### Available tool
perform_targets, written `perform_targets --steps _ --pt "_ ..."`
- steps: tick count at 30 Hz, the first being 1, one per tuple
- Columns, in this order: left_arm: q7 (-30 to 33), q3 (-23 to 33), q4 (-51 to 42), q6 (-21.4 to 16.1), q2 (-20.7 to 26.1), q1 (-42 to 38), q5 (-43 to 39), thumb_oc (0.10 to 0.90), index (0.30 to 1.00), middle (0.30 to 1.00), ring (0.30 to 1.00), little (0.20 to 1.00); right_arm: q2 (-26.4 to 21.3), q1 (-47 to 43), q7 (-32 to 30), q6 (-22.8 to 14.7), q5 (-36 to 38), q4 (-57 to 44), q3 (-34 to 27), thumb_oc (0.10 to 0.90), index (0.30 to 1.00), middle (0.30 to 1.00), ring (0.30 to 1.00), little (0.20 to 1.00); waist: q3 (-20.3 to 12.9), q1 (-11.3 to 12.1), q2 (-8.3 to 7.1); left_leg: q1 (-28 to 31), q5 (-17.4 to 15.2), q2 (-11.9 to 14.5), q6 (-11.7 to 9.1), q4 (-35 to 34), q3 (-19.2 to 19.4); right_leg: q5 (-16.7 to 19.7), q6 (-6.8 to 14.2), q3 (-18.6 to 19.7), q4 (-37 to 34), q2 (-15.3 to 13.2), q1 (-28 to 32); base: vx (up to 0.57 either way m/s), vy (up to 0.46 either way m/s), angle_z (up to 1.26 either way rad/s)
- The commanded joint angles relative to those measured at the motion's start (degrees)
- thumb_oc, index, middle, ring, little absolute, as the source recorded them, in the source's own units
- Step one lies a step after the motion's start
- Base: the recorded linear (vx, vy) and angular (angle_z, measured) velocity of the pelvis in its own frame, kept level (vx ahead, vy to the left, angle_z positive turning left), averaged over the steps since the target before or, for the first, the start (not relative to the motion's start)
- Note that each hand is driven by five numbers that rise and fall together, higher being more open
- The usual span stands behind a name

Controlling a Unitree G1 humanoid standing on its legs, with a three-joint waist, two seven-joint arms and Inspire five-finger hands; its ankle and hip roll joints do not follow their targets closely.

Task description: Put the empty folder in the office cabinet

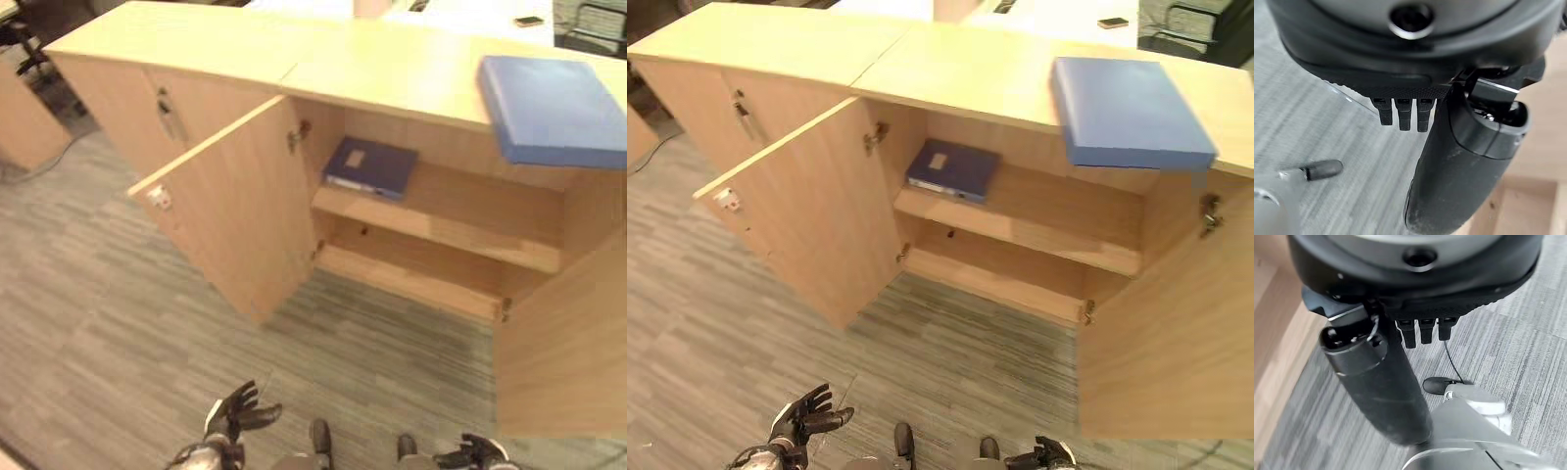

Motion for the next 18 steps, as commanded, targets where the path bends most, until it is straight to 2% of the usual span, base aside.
perform_targets --steps 1,4,6,7,8,10,12,13,14,15,16,18 --pt "-1.15 0.11 -3.33 -2.21 0.70 -0.72 -2.46 0.800 0.900 0.900 0.900 0.900 -0.79 -1.39 0.51 -1.89 0.21 -4.34 2.82 0.800 0.900 0.900 0.900 0.900 -2.19 0.86 0.44 1.28 -5.42 0.42 -3.02 0.55 -3.63 -1.86 2.71 -6.43 7.02 -4.70 -3.88 0.20 0.022 -0.82" --pt "-1.03 -0.12 -3.36 -2.17 0.36 -1.32 -2.37 0.800 0.900 0.900 0.900 0.900 -1.05 -1.59 0.38 -1.46 0.33 -4.85 2.74 0.800 0.900 0.900 0.900 0.900 -1.00 -1.20 0.45 3.83 -6.92 0.77 -3.38 0.23 -2.79 1.78 3.83 -6.07 0.56 -1.85 -8.08 0.16 -0.041 -0.67" --pt "-0.91 -0.34 -3.28 -1.97 -0.03 -1.74 -1.89 0.800 0.900 0.900 0.900 0.900 -1.00 -1.27 0.35 -1.11 0.36 -4.61 2.27 0.800 0.900 0.900 0.900 0.900 -0.44 -2.42 0.08 5.51 -7.75 0.02 -3.53 0.02 -3.23 4.40 4.71 -6.88 -4.25 -0.45 -10.29 0.19 -0.042 -0.36" --pt "-0.91 -0.34 -3.26 -1.97 -0.04 -1.75 -1.88 0.800 0.900 0.900 0.900 0.900 -1.01 -1.28 0.35 -1.11 0.36 -4.61 2.27 0.800 0.900 0.900 0.900 0.900 -0.40 -2.46 0.15 5.55 -7.78 0.09 -3.54 0.03 -3.28 4.50 4.71 -6.97 -4.45 -0.35 -10.13 0.25 -0.104 -0.22" --pt "-0.92 -0.58 -3.46 -1.91 -0.17 -2.25 -1.09 0.800 0.900 0.900 0.900 0.900 -0.81 -0.72 0.41 -0.87 0.23 -4.13 2.02 0.800 0.900 0.900 0.900 0.900 -0.29 -3.23 -0.36 6.78 -8.67 -0.34 -3.90 -0.10 -3.44 5.92 5.52 -8.00 -8.42 0.07 -10.67 0.26 -0.124 -0.11" --pt "-0.89 -1.28 -3.84 -2.12 -0.12 -2.96 -0.43 0.800 0.900 0.900 0.900 0.900 -0.59 0.24 0.48 -0.84 -0.02 -3.53 2.06 0.800 0.900 0.900 0.900 0.900 -0.64 -3.76 -0.90 7.77 -9.86 -0.45 -4.25 -0.10 -4.05 5.98 5.44 -7.06 -10.83 0.70 -9.53 0.33 -0.157 0.13" --pt "-0.68 -2.15 -4.71 -2.04 -0.65 -3.35 0.16 0.800 0.900 0.900 0.900 0.900 -0.44 1.05 0.11 -0.78 -0.63 -2.46 2.29 0.800 0.900 0.900 0.900 0.900 -1.62 -3.92 -1.35 9.06 -11.04 -0.22 -4.65 -0.10 -4.62 6.80 4.47 -6.42 -10.51 0.97 -8.36 0.27 -0.121 0.26" --pt "-0.67 -2.16 -4.73 -2.03 -0.66 -3.33 0.17 0.800 0.900 0.900 0.900 0.900 -0.45 1.07 0.11 -0.79 -0.63 -2.45 2.28 0.800 0.900 0.900 0.900 0.900 -1.62 -3.94 -1.32 9.06 -11.05 -0.19 -4.66 -0.10 -4.64 6.79 4.47 -6.45 -10.53 0.98 -8.33 0.24 -0.209 0.14" --pt "-0.18 -3.28 -4.61 -2.08 -0.97 -4.45 1.20 0.800 0.900 0.900 0.900 0.900 -0.65 1.41 -0.05 -0.52 -0.75 -0.69 2.22 0.800 0.900 0.900 0.900 0.900 -2.50 -4.69 -1.63 8.92 -10.27 0.61 -5.40 -0.10 -5.00 6.83 3.21 -6.58 -8.79 0.99 -9.27 0.13 -0.160 0.06" --pt "-0.18 -3.28 -4.60 -2.09 -0.97 -4.45 1.20 0.800 0.900 0.900 0.900 0.900 -0.64 1.41 -0.05 -0.52 -0.75 -0.68 2.22 0.800 0.900 0.900 0.900 0.900 -2.56 -4.72 -1.64 8.85 -10.25 0.60 -5.40 -0.10 -5.03 6.80 3.20 -6.60 -8.75 0.96 -9.34 0.32 -0.304 0.26" --pt "0.06 -3.98 -5.10 -1.91 -1.39 -5.44 0.93 0.800 0.900 0.900 0.900 0.900 -0.70 1.43 -0.20 -0.43 0.57 0.74 1.75 0.800 0.900 0.900 0.900 0.900 -3.06 -5.23 -1.21 9.53 -10.70 2.48 -6.37 0.60 -5.69 5.05 2.24 -6.73 -6.18 1.42 -9.37 0.26 -0.224 0.35" --pt "0.30 -4.35 -5.16 -1.88 -1.73 -5.94 0.39 0.800 0.900 0.900 0.900 0.900 -0.77 1.18 -0.48 -0.56 1.73 1.00 1.35 0.800 0.900 0.900 0.900 0.900 -3.15 -5.59 -1.03 9.22 -10.95 3.38 -6.99 1.67 -5.84 3.97 1.69 -6.94 -5.13 1.59 -9.26 0.24 -0.242 0.32"
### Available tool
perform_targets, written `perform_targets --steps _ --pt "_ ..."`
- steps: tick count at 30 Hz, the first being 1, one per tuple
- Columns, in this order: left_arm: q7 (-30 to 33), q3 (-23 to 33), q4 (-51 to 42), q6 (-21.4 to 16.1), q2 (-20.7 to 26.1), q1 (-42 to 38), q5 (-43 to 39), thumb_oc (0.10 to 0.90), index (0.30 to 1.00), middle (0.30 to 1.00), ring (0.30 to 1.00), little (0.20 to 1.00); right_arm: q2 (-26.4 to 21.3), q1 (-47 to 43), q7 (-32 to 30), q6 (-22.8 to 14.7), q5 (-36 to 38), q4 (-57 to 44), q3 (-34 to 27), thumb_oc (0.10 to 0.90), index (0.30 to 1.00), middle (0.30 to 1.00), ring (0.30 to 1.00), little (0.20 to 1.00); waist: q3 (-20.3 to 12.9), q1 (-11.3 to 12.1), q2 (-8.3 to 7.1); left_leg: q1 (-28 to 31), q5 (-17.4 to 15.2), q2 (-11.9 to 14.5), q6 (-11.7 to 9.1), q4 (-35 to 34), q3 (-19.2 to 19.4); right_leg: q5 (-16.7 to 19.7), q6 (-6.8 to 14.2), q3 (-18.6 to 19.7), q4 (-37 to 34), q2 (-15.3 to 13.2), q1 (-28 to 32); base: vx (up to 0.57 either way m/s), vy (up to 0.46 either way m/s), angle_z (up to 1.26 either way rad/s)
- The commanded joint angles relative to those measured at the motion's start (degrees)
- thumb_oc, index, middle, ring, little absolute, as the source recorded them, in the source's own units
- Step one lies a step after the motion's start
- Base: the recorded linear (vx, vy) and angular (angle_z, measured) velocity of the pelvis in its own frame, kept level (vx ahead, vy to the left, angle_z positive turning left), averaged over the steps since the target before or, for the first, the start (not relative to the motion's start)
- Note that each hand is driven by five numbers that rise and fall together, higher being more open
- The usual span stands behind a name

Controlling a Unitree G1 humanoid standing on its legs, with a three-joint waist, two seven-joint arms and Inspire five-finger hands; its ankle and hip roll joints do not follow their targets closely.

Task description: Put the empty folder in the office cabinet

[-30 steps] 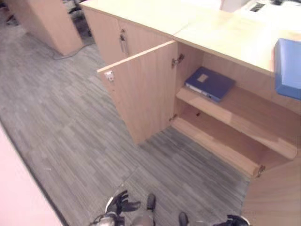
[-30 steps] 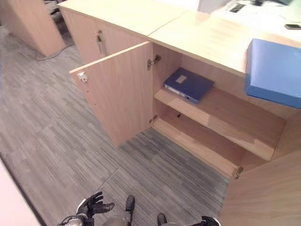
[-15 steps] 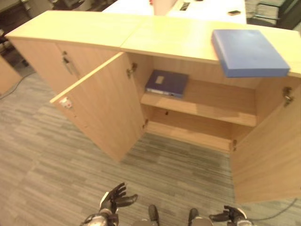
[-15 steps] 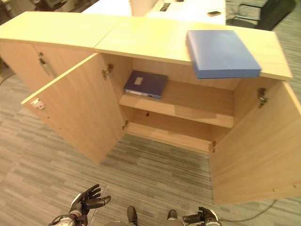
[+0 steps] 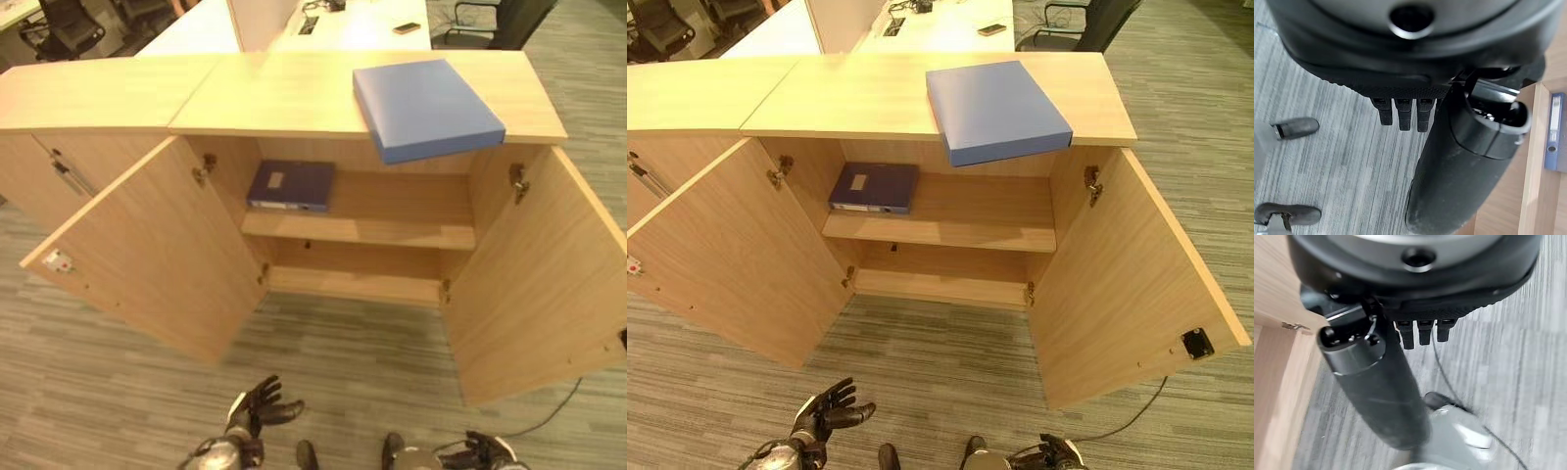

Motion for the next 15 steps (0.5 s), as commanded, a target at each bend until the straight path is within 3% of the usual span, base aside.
perform_targets --steps 1,3,5,7,11,12,13,14,15 --pt "1.46 -0.57 -5.17 -2.19 0.88 -3.65 -0.01 0.800 0.900 0.900 0.900 0.900 0.01 -3.23 -2.10 -1.38 4.46 1.69 -1.17 0.800 0.900 0.900 0.900 0.900 -0.64 -1.15 -1.28 9.34 -11.02 0.42 -2.67 6.59 -1.44 10.35 3.46 2.45 -13.36 1.29 -3.16 0.21 -0.263 0.22" --pt "1.60 -0.87 -5.72 -2.13 1.00 -3.90 0.40 0.800 0.900 0.900 0.900 0.900 -0.29 -3.64 -2.49 -1.35 5.02 1.53 -1.22 0.800 0.900 0.900 0.900 0.900 -0.59 -1.16 -1.46 8.35 -10.42 1.54 -3.19 9.92 -1.51 9.48 2.87 2.60 -13.42 1.97 -2.50 0.21 -0.258 0.21" --pt "1.91 -1.45 -7.96 -2.11 1.43 -4.13 1.25 0.800 0.900 0.900 0.900 0.900 -0.94 -4.40 -2.79 -1.35 5.30 1.08 -0.39 0.800 0.900 0.900 0.900 0.900 0.24 -0.31 -2.30 4.28 -5.36 3.98 -3.77 22.67 -1.37 7.12 0.28 3.33 -14.43 4.36 1.09 0.24 -0.304 0.15" --pt "1.92 -1.80 -9.06 -1.94 1.36 -3.89 1.03 0.800 0.900 0.900 0.900 0.900 -1.52 -4.79 -3.09 -1.00 4.97 1.43 0.04 0.800 0.900 0.900 0.900 0.900 1.37 0.70 -2.35 1.25 -4.41 5.79 -3.46 28.64 -1.17 4.83 -0.44 3.84 -15.12 5.73 4.01 0.17 -0.182 -0.05" --pt "1.81 -1.70 -9.84 -1.46 1.69 -3.18 1.40 0.800 0.900 0.900 0.900 0.900 -2.03 -4.91 -2.95 -0.54 4.37 1.71 0.19 0.800 0.900 0.900 0.900 0.900 1.98 2.06 -3.88 -4.14 -7.41 4.01 -1.76 27.01 -0.87 4.23 -0.12 4.58 -16.56 4.87 6.50 0.15 -0.051 -0.08" --pt "1.62 -1.08 -10.30 -1.29 2.14 -2.04 1.92 0.800 0.900 0.900 0.900 0.900 -2.02 -4.33 -2.51 -0.42 3.34 1.56 0.60 0.800 0.900 0.900 0.900 0.900 1.91 3.02 -4.92 -7.15 -6.43 2.47 -1.34 21.31 -0.91 4.90 0.13 4.77 -17.43 3.84 7.07 0.11 0.062 0.12" --pt "1.51 -0.81 -10.38 -1.17 2.23 -1.35 2.09 0.800 0.900 0.900 0.900 0.900 -1.97 -3.90 -2.39 -0.40 2.87 1.54 0.82 0.800 0.900 0.900 0.900 0.900 1.72 3.58 -4.68 -7.70 -4.54 2.02 -1.97 16.66 -1.78 4.71 0.32 5.09 -17.63 4.12 7.55 0.11 0.059 0.06" --pt "1.51 -0.81 -10.39 -1.16 2.23 -1.32 2.09 0.800 0.900 0.900 0.900 0.900 -1.96 -3.87 -2.39 -0.40 2.87 1.53 0.83 0.800 0.900 0.900 0.900 0.900 1.74 3.60 -4.74 -7.50 -4.39 1.95 -1.97 16.38 -1.73 4.69 0.33 5.11 -17.64 4.07 7.62 0.13 0.064 -0.02" --pt "1.52 -0.39 -10.37 -1.17 2.35 -0.80 2.27 0.800 0.900 0.900 0.900 0.900 -1.90 -3.63 -2.29 -0.45 2.54 1.48 1.00 0.800 0.900 0.900 0.900 0.900 1.68 4.24 -4.40 -8.30 -1.86 1.43 -2.59 12.44 -2.76 4.48 0.47 5.41 -18.06 4.55 8.50 0.19 0.069 -0.15"
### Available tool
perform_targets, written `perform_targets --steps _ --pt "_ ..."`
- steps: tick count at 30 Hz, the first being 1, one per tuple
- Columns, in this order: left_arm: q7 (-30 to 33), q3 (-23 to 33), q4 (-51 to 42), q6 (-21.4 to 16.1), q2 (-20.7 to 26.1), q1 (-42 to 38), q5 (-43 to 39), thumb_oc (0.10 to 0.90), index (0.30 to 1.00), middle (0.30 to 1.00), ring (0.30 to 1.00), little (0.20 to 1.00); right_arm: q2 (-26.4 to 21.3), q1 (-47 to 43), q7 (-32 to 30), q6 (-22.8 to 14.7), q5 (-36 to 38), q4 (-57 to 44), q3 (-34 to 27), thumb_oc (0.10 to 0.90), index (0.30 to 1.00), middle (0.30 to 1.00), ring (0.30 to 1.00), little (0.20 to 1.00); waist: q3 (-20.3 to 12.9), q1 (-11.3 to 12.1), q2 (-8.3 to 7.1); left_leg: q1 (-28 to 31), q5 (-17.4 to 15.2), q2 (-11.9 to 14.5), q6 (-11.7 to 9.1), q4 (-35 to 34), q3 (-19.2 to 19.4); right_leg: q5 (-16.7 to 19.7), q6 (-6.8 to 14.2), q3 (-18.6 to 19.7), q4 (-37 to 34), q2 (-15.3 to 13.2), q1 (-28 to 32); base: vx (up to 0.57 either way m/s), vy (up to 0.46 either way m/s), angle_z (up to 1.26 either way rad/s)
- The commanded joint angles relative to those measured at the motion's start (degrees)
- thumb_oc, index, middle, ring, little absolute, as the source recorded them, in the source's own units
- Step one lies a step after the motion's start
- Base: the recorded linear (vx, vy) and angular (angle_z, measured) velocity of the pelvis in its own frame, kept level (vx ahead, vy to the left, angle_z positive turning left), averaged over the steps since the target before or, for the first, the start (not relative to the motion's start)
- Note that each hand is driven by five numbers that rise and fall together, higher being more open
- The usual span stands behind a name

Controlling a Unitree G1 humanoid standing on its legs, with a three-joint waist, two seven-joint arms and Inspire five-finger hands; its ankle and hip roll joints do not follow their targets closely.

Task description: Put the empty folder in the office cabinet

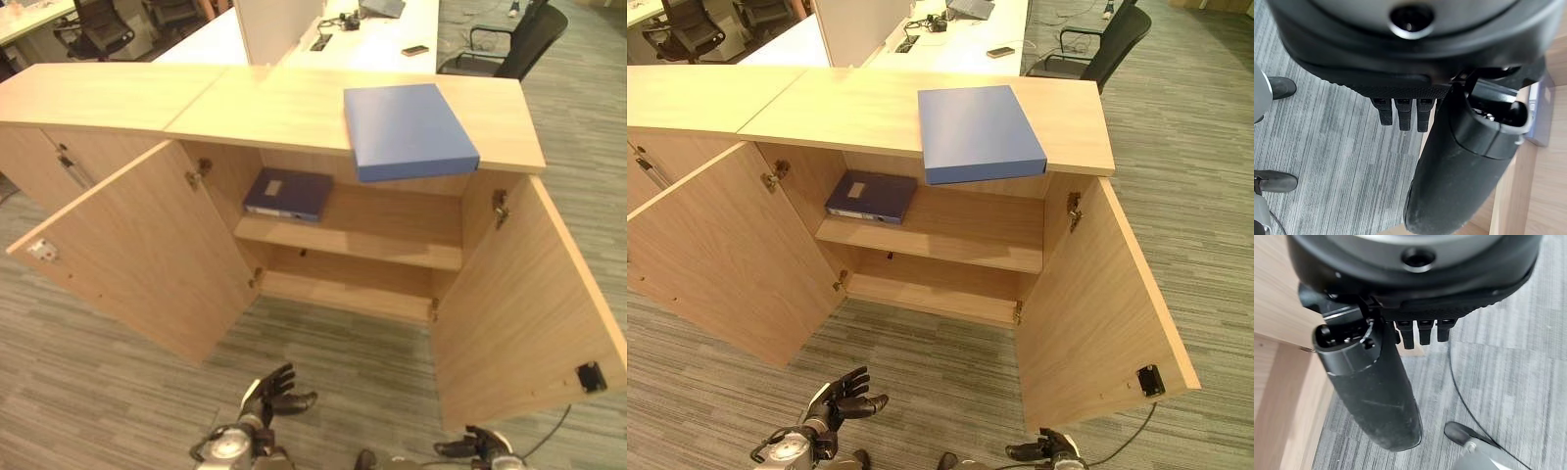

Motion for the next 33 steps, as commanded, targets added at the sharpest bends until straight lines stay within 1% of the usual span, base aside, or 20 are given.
perform_targets --steps 1,4,6,7,9,12,13,14,16,17,19,20,21,22,25,26,27,29,32,33 --pt "0.58 2.84 -5.78 -2.14 2.36 0.24 2.17 0.800 0.900 0.900 0.900 0.900 -1.94 0.84 0.00 -0.26 -1.14 0.51 0.43 0.800 0.900 0.900 0.900 0.900 1.81 2.87 0.19 -1.30 1.25 -3.03 -0.31 -6.78 -2.58 3.83 6.47 7.66 -10.89 -0.23 4.54 0.18 0.069 -0.07" --pt "0.63 2.82 -4.74 -2.17 2.07 0.14 2.74 0.800 0.900 0.900 0.900 0.900 -1.49 1.13 0.08 -0.22 -1.67 0.91 0.81 0.800 0.900 0.900 0.900 0.900 1.45 3.30 0.41 -1.16 1.95 -3.69 -0.44 -8.94 -3.73 3.63 6.76 8.28 -11.76 0.45 5.62 0.16 0.073 -0.33" --pt "0.70 2.91 -4.61 -2.13 1.93 0.57 3.19 0.800 0.900 0.900 0.900 0.900 -1.00 1.47 0.09 -0.13 -2.63 1.31 0.84 0.800 0.900 0.900 0.900 0.900 0.40 3.49 1.03 1.00 1.97 -3.83 -0.25 -12.16 -3.45 3.52 7.13 8.88 -12.21 0.62 6.63 0.19 0.123 -0.38" --pt "1.23 3.28 -5.41 -2.43 2.07 0.69 3.26 0.800 0.900 0.900 0.900 0.900 -0.44 1.73 -0.02 -0.17 -2.32 1.42 0.38 0.800 0.900 0.900 0.900 0.900 -0.98 3.20 1.58 3.39 2.00 -4.57 0.00 -14.51 -3.44 3.57 7.36 9.14 -12.98 0.56 7.10 0.18 0.128 -0.19" --pt "1.61 3.64 -6.35 -2.60 2.20 0.87 3.21 0.800 0.900 0.900 0.900 0.900 -0.18 1.86 -0.08 -0.20 -2.14 1.34 0.24 0.800 0.900 0.900 0.900 0.900 -1.29 3.13 1.76 4.40 1.79 -4.87 0.16 -15.00 -3.22 3.63 7.44 9.37 -13.26 0.49 7.40 0.13 0.109 -0.19" --pt "3.85 6.88 -15.69 -4.33 3.10 1.19 2.04 0.800 0.900 0.900 0.900 0.900 1.22 1.93 -0.28 -0.34 -1.67 1.36 -0.25 0.800 0.900 0.900 0.900 0.900 -2.42 3.22 2.27 6.82 0.31 -6.14 1.03 -15.32 -2.98 4.05 8.07 10.03 -14.01 -0.18 8.25 0.16 0.136 -0.10" --pt "5.03 8.82 -21.17 -5.16 3.23 1.67 1.24 0.800 0.900 0.900 0.900 0.900 1.83 1.95 -0.27 -0.36 -1.13 0.87 -0.67 0.800 0.900 0.900 0.900 0.900 -2.69 3.32 2.26 7.57 -0.33 -6.54 1.37 -15.32 -2.77 4.29 8.43 10.26 -14.16 -0.61 8.64 0.09 0.063 -0.16" --pt "5.04 8.87 -21.30 -5.07 3.25 1.75 1.24 0.800 0.900 0.900 0.900 0.900 1.84 1.96 -0.27 -0.35 -1.13 0.87 -0.64 0.800 0.900 0.900 0.900 0.900 -2.65 3.33 2.24 7.64 -0.35 -6.55 1.37 -15.32 -2.73 4.29 8.44 10.29 -14.18 -0.62 8.70 0.09 0.055 -0.11" --pt "6.50 11.31 -27.71 -6.33 4.29 1.78 3.30 0.800 0.900 0.900 0.900 0.900 2.45 1.81 -0.21 -0.54 -0.46 0.13 -1.14 0.800 0.900 0.900 0.900 0.900 -2.78 3.47 2.10 8.16 -0.89 -6.82 1.55 -15.32 -2.59 4.47 8.74 10.43 -14.24 -0.88 8.85 0.06 0.041 -0.03" --pt "8.12 13.57 -32.67 -7.59 5.47 1.74 6.81 0.800 0.900 0.900 0.900 0.900 3.07 2.10 -0.08 -0.80 -0.05 -0.44 -1.21 0.800 0.900 0.900 0.900 0.900 -3.04 3.50 1.95 8.58 -1.48 -7.00 1.69 -15.32 -2.21 4.71 8.98 10.54 -14.50 -1.10 9.03 0.07 0.042 -0.03" --pt "8.65 14.53 -35.06 -7.71 5.95 1.86 8.53 0.800 0.900 0.900 0.900 0.900 3.46 2.22 -0.02 -0.87 0.06 -0.52 -1.29 0.800 0.900 0.900 0.900 0.900 -3.13 3.52 1.79 8.89 -1.81 -7.06 1.75 -15.32 -1.95 4.84 9.11 10.57 -14.77 -1.19 9.27 0.06 0.027 -0.04" --pt "10.19 16.62 -39.82 -8.27 7.61 1.45 12.80 0.800 0.900 0.900 0.900 0.900 3.95 2.60 0.23 -1.00 0.40 -0.59 -1.36 0.800 0.900 0.900 0.900 0.900 -3.34 3.51 1.63 9.36 -2.27 -7.10 1.78 -15.32 -1.70 4.86 9.30 10.55 -14.98 -1.33 9.52 0.05 0.022 -0.02" --pt "11.62 17.81 -42.04 -9.00 8.59 0.82 15.83 0.800 0.900 0.900 0.900 0.900 4.15 2.59 0.21 -1.07 0.52 -0.45 -1.40 0.800 0.900 0.900 0.900 0.900 -3.47 3.54 1.60 9.52 -2.50 -7.15 1.75 -15.32 -1.64 4.89 9.42 10.53 -15.07 -1.43 9.62 0.05 0.022 -0.03" --pt "11.68 17.87 -42.25 -8.87 8.58 0.92 15.99 0.800 0.900 0.900 0.900 0.900 4.21 2.55 0.20 -1.08 0.52 -0.42 -1.36 0.800 0.900 0.900 0.900 0.900 -3.43 3.52 1.54 9.56 -2.52 -7.16 1.75 -15.32 -1.63 4.88 9.44 10.54 -15.07 -1.44 9.65 0.03 0.008 -0.03" --pt "17.58 20.60 -47.89 -10.39 10.79 -1.92 26.34 0.800 0.900 0.900 0.900 0.900 5.26 2.37 -0.21 -1.52 1.37 0.11 -1.09 0.800 0.900 0.900 0.900 0.900 -3.73 3.48 1.08 10.09 -3.11 -7.18 1.61 -15.32 -1.42 4.88 9.73 10.36 -15.15 -1.72 10.12 0.05 0.001 -0.02" --pt "20.31 20.77 -50.55 -11.04 11.73 -4.36 31.39 0.800 0.900 0.900 0.900 0.900 5.70 2.19 -0.53 -1.69 1.83 0.40 -0.63 0.800 0.900 0.900 0.900 0.900 -4.08 3.28 0.92 10.39 -3.37 -7.14 1.54 -15.32 -1.25 4.95 9.85 10.33 -15.15 -1.88 10.22 0.00 0.000 0.00" --pt "20.48 20.67 -50.56 -10.97 11.72 -4.45 31.65 0.800 0.900 0.900 0.900 0.900 5.76 2.10 -0.55 -1.72 1.86 0.45 -0.67 0.800 0.900 0.900 0.900 0.900 -3.98 3.33 0.87 10.44 -3.39 -7.15 1.54 -15.32 -1.24 4.93 9.86 10.34 -15.15 -1.89 10.27 0.00 0.000 0.00" --pt "22.65 19.51 -52.49 -11.29 13.07 -7.61 36.65 0.800 0.900 0.900 0.900 0.900 6.25 1.84 -0.90 -2.01 2.47 0.91 -0.09 0.800 0.900 0.900 0.900 0.900 -4.27 3.00 0.68 10.83 -3.70 -7.17 1.46 -15.32 -1.06 4.90 10.05 10.36 -15.15 -1.95 10.46 0.02 -0.003 -0.04" --pt "23.07 16.38 -53.68 -11.34 15.10 -11.12 42.28 0.800 0.900 0.900 0.900 0.900 6.74 1.32 -1.44 -1.97 2.10 1.47 0.81 0.800 0.900 0.900 0.900 0.900 -4.71 2.42 0.63 11.58 -4.24 -7.01 1.39 -15.32 -0.62 4.96 10.42 10.43 -15.15 -2.12 10.66 0.02 0.002 -0.07" --pt "23.18 16.26 -53.52 -11.37 15.13 -11.27 42.35 0.800 0.900 0.900 0.900 0.900 6.78 1.28 -1.45 -1.98 2.10 1.48 0.75 0.800 0.900 0.900 0.900 0.900 -4.66 2.50 0.61 11.61 -4.25 -7.01 1.39 -15.32 -0.59 4.97 10.42 10.45 -15.15 -2.12 10.68 0.02 0.008 -0.09"
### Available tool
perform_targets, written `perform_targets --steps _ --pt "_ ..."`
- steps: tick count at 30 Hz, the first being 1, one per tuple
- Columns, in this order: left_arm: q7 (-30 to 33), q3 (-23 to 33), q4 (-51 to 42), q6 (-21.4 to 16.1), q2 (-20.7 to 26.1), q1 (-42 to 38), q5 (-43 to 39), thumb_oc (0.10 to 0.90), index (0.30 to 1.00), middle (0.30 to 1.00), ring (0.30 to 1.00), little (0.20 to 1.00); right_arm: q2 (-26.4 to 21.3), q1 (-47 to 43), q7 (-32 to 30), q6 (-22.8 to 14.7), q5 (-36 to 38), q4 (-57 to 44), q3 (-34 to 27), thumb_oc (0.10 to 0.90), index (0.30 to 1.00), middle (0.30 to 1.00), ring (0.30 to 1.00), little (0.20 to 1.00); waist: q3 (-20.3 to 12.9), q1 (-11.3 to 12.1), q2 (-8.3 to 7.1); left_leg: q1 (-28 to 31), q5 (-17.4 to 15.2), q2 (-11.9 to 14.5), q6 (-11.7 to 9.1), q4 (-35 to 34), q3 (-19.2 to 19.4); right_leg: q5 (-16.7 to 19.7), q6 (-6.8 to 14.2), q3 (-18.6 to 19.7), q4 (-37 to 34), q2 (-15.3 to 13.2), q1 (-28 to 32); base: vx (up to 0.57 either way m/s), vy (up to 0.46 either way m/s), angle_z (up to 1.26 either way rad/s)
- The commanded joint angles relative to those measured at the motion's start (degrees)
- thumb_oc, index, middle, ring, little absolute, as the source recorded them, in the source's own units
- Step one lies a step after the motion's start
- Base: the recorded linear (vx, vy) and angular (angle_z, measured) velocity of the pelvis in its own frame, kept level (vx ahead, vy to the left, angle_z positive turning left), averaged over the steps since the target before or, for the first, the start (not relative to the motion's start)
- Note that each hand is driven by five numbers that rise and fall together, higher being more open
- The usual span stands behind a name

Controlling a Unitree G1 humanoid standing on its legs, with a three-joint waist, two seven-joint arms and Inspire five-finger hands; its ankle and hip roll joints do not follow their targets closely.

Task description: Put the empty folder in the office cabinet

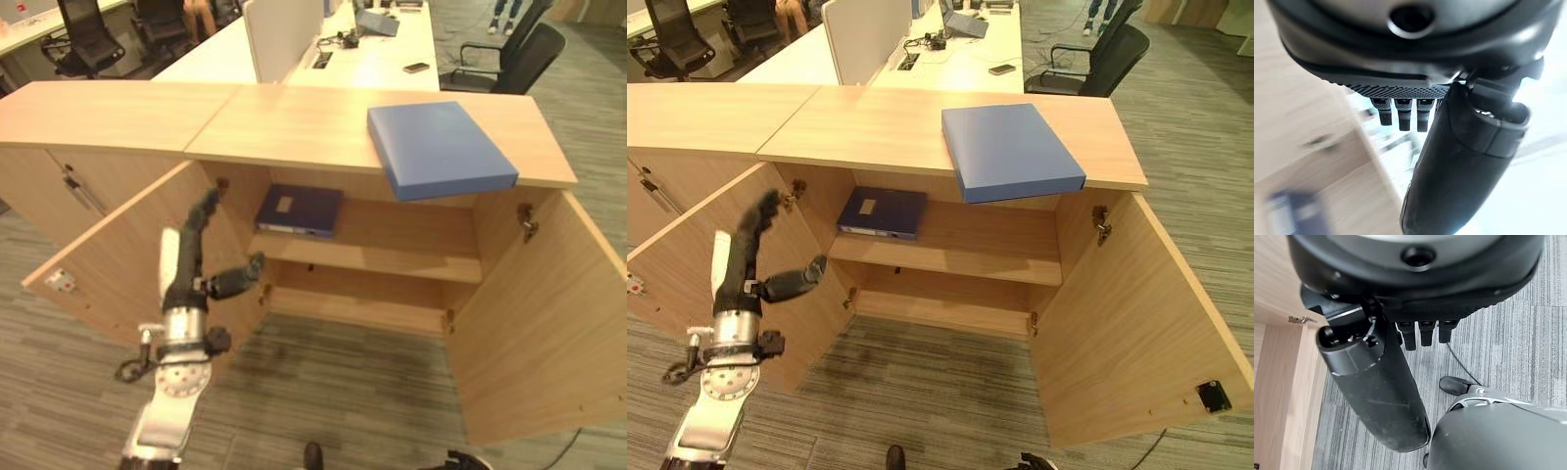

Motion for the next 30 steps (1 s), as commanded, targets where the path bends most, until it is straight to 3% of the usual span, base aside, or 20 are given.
perform_targets --steps 1,8,9,10,11,12,13,14,16,17,18,19,20,23,26,30 --pt "3.11 -0.72 -4.43 -5.63 4.81 -6.77 5.79 0.800 0.900 0.900 0.900 0.900 1.02 -3.70 -1.57 -1.82 1.16 1.55 1.73 0.800 0.900 0.900 0.900 0.900 -1.52 -0.03 -2.74 2.00 -6.56 0.42 -4.05 -0.38 0.68 -2.72 2.66 2.76 -0.07 -1.98 -0.39 0.03 0.017 -0.09" --pt "4.15 1.37 -3.80 -5.07 3.66 -2.53 3.97 0.800 0.900 0.900 0.900 0.900 1.19 -3.13 -1.47 -1.65 1.69 1.56 0.03 0.800 0.900 0.900 0.900 0.900 -2.10 0.54 -2.04 2.93 -7.84 -1.45 -2.48 -0.38 0.51 -2.65 4.11 2.49 1.05 -3.95 0.25 0.05 0.084 -0.12" --pt "4.59 1.81 -3.49 -4.79 3.48 -1.98 3.76 0.800 0.900 0.900 0.900 0.900 1.13 -3.03 -1.51 -1.59 1.82 1.56 -0.55 0.800 0.900 0.900 0.900 0.900 -2.02 0.76 -1.68 2.98 -7.95 -1.96 -2.05 -0.38 0.34 -3.06 4.31 2.06 3.91 -4.85 -0.65 0.07 0.235 0.01" --pt "6.27 4.11 -3.07 -3.41 2.95 -0.37 4.38 0.800 0.900 0.900 0.900 0.900 1.00 -2.64 -1.23 -1.64 1.61 1.69 -1.64 0.800 0.900 0.900 0.900 0.900 -1.43 1.52 -0.68 3.93 -9.20 -3.38 -0.71 -0.38 -0.02 -2.40 5.23 1.07 13.59 -7.79 -3.80 0.08 0.329 0.00" --pt "6.65 4.93 -3.16 -3.05 2.85 0.10 4.35 0.800 0.900 0.900 0.900 0.900 0.87 -2.76 -1.20 -1.62 1.59 1.49 -1.84 0.800 0.900 0.900 0.900 0.900 -0.59 1.51 -0.31 4.66 -9.57 -4.17 0.10 -0.38 -0.28 0.95 5.71 1.22 20.39 -9.52 -6.79 0.04 0.275 0.02" --pt "6.60 5.06 -3.26 -3.00 2.78 0.10 4.34 0.800 0.900 0.900 0.900 0.900 0.82 -2.86 -1.19 -1.60 1.59 1.49 -1.81 0.800 0.900 0.900 0.900 0.900 -0.77 1.60 -0.40 4.15 -9.18 -4.37 0.28 -0.38 -0.07 1.03 5.75 1.56 21.06 -9.79 -7.72 0.11 0.289 0.10" --pt "7.33 6.50 -2.67 -2.42 2.97 1.07 3.99 0.800 0.900 0.900 0.900 0.900 0.70 -3.22 -1.20 -1.67 2.00 0.95 -2.11 0.800 0.900 0.900 0.900 0.900 0.46 1.32 0.42 6.18 -10.57 -4.84 1.26 -0.38 -0.64 3.68 5.45 1.14 30.41 -11.33 -11.93 0.02 0.197 0.12" --pt "7.36 6.65 -2.76 -2.37 2.95 1.16 3.92 0.800 0.900 0.900 0.900 0.900 0.65 -3.23 -1.23 -1.65 2.05 0.86 -2.00 0.800 0.900 0.900 0.900 0.900 0.82 1.24 0.44 5.82 -9.93 -4.91 1.55 -0.38 0.03 4.09 4.89 0.66 31.57 -11.79 -12.84 0.14 0.244 0.01" --pt "7.65 7.38 -2.68 -2.41 2.87 1.48 3.96 0.800 0.900 0.900 0.900 0.900 0.64 -3.66 -1.22 -2.06 2.36 0.08 -1.69 0.800 0.900 0.900 0.900 0.900 1.48 1.14 0.90 7.56 -11.65 -4.86 1.45 -0.38 0.13 2.39 4.68 -0.77 35.12 -12.44 -16.72 0.15 0.045 -0.08" --pt "7.35 7.85 -3.07 -3.14 2.77 1.80 3.58 0.800 0.900 0.900 0.900 0.900 0.41 -4.42 -1.13 -2.37 2.71 -0.59 -1.20 0.800 0.900 0.900 0.900 0.900 2.19 0.35 1.02 8.07 -11.93 -4.24 0.47 -0.38 0.09 2.02 3.27 -2.62 27.78 -10.87 -19.71 0.13 -0.066 0.04" --pt "7.34 7.86 -3.08 -3.14 2.76 1.82 3.57 0.800 0.900 0.900 0.900 0.900 0.40 -4.42 -1.13 -2.38 2.71 -0.58 -1.19 0.800 0.900 0.900 0.900 0.900 2.21 0.29 1.12 8.10 -11.94 -4.13 0.45 -0.38 0.05 2.13 3.25 -2.73 27.55 -10.75 -19.54 0.27 -0.235 0.16" --pt "7.69 7.82 -3.26 -3.49 2.60 1.86 3.27 0.800 0.900 0.900 0.900 0.900 0.37 -4.80 -1.47 -2.60 3.72 -0.99 -1.24 0.800 0.900 0.900 0.900 0.900 2.58 -0.54 0.31 9.85 -13.26 -4.22 -0.51 -0.38 -0.99 2.56 4.16 -2.08 15.80 -8.22 -20.90 0.19 -0.138 0.20" --pt "7.69 7.84 -3.26 -3.50 2.61 1.90 3.26 0.800 0.900 0.900 0.900 0.900 0.38 -4.79 -1.48 -2.60 3.75 -0.98 -1.20 0.800 0.900 0.900 0.900 0.900 2.73 -0.66 0.63 10.11 -13.35 -3.78 -0.64 -0.38 -1.08 3.29 4.08 -2.50 14.28 -7.62 -19.87 0.31 -0.205 0.40" --pt "8.94 7.32 -2.40 -3.45 1.42 0.62 3.54 0.800 0.900 0.900 0.900 0.900 0.94 -4.83 -1.79 -2.34 4.71 -0.90 -1.70 0.800 0.900 0.900 0.900 0.900 2.72 -1.26 -1.38 11.74 -14.88 -3.81 -1.81 -0.38 -1.53 6.28 5.98 -2.49 3.28 -6.93 -19.96 0.27 -0.178 0.42" --pt "9.04 6.77 -2.45 -3.63 0.90 0.39 3.74 0.800 0.900 0.900 0.900 0.900 0.99 -4.55 -1.79 -2.39 4.52 -0.85 -1.52 0.800 0.900 0.900 0.900 0.900 2.02 -1.58 -1.76 12.73 -15.81 -3.41 -2.17 -0.38 -1.90 7.12 5.35 -3.25 3.92 -6.73 -18.70 0.34 -0.195 0.42" --pt "9.02 5.72 -2.47 -4.50 0.57 -0.03 1.07 0.800 0.900 0.900 0.900 0.900 -0.48 -3.98 -2.72 -2.82 5.75 0.06 -2.51 0.800 0.900 0.900 0.900 0.900 0.60 -3.50 -0.40 13.01 -15.08 -0.09 -3.84 -0.38 -3.96 5.21 3.76 -2.96 8.39 -5.38 -19.83 0.29 -0.211 0.47"
